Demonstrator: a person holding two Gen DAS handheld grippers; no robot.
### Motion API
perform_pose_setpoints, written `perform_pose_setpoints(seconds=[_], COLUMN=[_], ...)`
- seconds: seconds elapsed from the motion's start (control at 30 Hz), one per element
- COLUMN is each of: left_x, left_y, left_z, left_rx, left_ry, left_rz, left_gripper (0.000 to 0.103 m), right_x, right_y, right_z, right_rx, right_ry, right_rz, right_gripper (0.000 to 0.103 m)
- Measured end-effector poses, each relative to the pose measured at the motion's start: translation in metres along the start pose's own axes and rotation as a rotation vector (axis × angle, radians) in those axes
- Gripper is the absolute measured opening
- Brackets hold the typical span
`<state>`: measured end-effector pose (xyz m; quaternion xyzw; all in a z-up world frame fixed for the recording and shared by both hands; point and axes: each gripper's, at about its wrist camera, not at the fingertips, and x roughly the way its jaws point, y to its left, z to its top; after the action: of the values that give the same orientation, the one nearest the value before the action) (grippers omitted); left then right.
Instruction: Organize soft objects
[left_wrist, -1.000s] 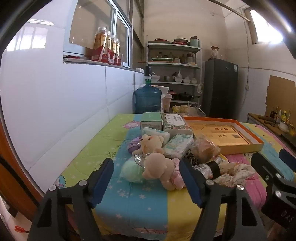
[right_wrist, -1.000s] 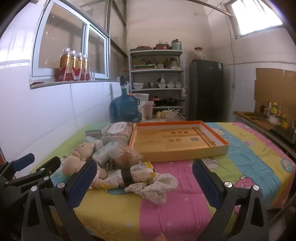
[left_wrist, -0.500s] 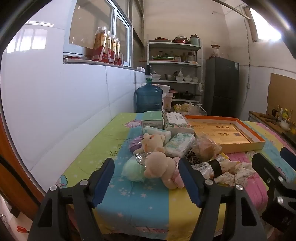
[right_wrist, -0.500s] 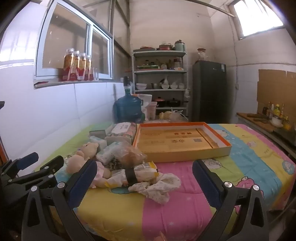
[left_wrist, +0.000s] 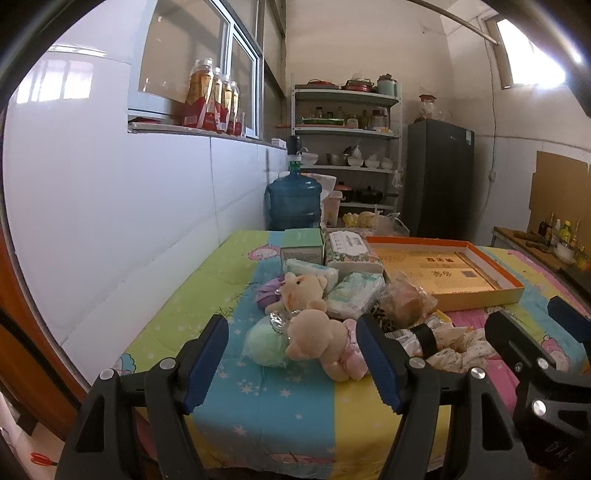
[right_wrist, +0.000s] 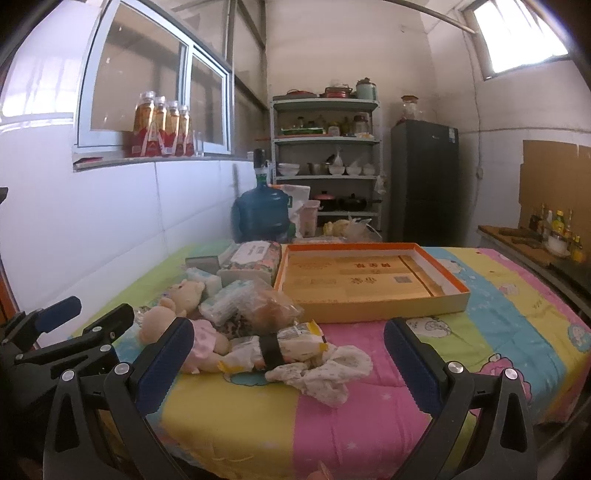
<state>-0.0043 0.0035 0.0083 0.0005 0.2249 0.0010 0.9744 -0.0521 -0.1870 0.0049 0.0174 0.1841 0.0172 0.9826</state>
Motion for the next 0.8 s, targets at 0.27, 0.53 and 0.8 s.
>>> perform_pose_setpoints(seconds=[0.27,0.53,0.8], left_x=[-0.01,-0.022,-0.022], left_y=[0.01,0.014,0.013], left_z=[0.004,0.003,0.003], left_rx=[-0.026,-0.028,-0.023], left_ry=[-0.013,-0.03,-0.029], left_rz=[-0.028,-0.049,-0.057], left_gripper=[0.072,0.072,0.072], right_x=[-0.011,-0.026,-0.029], right_y=[0.006,0.008,0.006], right_z=[0.007,0.01,0.008], right_rx=[0.009,0.002,0.011], right_ry=[-0.017,-0.037,-0.038], right_rz=[-0.015,-0.037,-0.033], right_gripper=[0.103,0.103,0.103])
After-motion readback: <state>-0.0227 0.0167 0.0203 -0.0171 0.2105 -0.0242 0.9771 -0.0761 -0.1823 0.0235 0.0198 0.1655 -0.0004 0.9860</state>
